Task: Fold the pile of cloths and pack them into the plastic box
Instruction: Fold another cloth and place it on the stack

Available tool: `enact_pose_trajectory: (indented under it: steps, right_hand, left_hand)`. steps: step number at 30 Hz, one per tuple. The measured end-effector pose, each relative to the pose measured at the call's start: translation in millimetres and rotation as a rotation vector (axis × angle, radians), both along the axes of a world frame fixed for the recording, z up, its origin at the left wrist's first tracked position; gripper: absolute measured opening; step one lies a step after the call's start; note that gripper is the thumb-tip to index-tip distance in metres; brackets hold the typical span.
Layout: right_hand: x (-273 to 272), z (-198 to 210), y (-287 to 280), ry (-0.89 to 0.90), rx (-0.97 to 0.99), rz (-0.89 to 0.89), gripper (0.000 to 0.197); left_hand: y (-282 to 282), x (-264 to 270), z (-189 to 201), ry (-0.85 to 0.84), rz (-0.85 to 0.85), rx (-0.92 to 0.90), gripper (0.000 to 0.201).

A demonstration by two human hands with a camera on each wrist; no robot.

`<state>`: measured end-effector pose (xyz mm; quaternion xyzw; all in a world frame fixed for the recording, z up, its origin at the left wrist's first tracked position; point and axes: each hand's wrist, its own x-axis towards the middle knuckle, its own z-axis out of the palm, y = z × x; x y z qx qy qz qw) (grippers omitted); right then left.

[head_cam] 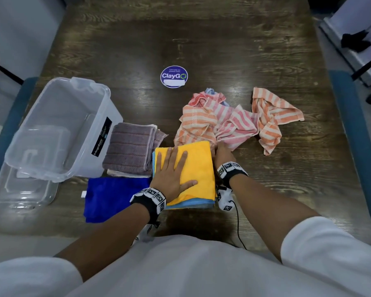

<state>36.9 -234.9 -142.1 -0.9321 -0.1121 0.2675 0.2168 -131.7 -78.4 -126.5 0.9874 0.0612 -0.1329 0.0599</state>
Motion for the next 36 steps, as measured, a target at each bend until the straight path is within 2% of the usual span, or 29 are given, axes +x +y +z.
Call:
enact_pose_trajectory:
  steps: [4, 10, 15, 17, 21, 23, 25, 27, 29, 31, 32, 33, 34, 35, 36]
  right_hand:
    - [0.0, -6.2, 1.1, 0.001, 0.026, 0.038, 0.026]
    - [12.6, 22.2, 6.8, -0.099, 0.241, -0.053, 0.015]
    - [32.9, 90.1, 19.9, -0.279, 0.442, -0.095, 0.01]
    - [35.1, 124.6, 27.7, -0.318, 0.506, -0.072, 0.005]
    - [30.9, 193.0, 41.3, -0.469, 0.607, -0.012, 0.009]
    - [27.9, 224.7, 46.7, -0.563, 0.657, 0.017, 0.008]
    - [25.6, 255.5, 52.6, -0.633, 0.713, 0.033, 0.006]
    - [20.8, 287.0, 58.7, -0.701, 0.783, 0.037, 0.006]
    - [12.8, 317.3, 64.1, -0.77, 0.84, 0.046, 0.007]
    - [2.0, 343.7, 68.7, -0.813, 0.885, 0.053, 0.009]
    - [-3.6, 355.6, 69.7, -0.828, 0.917, 0.053, 0.01]
    - [-8.4, 366.5, 70.2, -0.848, 0.954, 0.051, 0.01]
    - [-12.5, 376.7, 69.1, -0.868, 0.992, 0.047, 0.009]
    - [-15.4, 386.0, 67.1, -0.882, 1.027, 0.037, 0.007]
    - [-17.3, 394.0, 64.1, -0.892, 1.058, 0.021, 0.006]
  left_hand:
    - [1.2, 0.1, -0.3, 0.002, -0.004, 0.002, 0.102]
    - [2.3, 0.0, 0.1, 0.011, -0.009, -0.003, 0.101]
    - [1.4, -0.1, 2.9, 0.03, -0.006, -0.029, 0.105]
    - [1.4, 2.1, 7.7, 0.067, -0.007, -0.041, 0.11]
    - [4.4, 7.7, 20.3, 0.114, 0.005, -0.119, 0.126]
    - [6.2, 16.4, 39.0, 0.169, 0.055, -0.198, 0.135]
    - [6.8, 28.9, 66.4, 0.179, 0.124, -0.309, 0.128]
    - [4.6, 43.8, 99.0, 0.054, 0.154, -0.5, 0.11]
    - [-3.8, 60.2, 136.4, -0.088, 0.143, -0.741, 0.101]
    - [-16.1, 73.3, 172.1, -0.123, 0.208, -0.976, 0.089]
    - [-19.9, 77.5, 188.6, -0.148, 0.175, -1.01, 0.085]
    - [-25.7, 80.0, 204.7, -0.172, 0.22, -1.092, 0.086]
    - [-26.3, 82.1, 209.2, -0.298, 0.267, -1.12, 0.084]
    - [-27.7, 85.2, 215.6, -0.443, 0.298, -1.068, 0.077]
    - [-24.1, 84.8, 221.3, -0.532, 0.328, -1.061, 0.061]
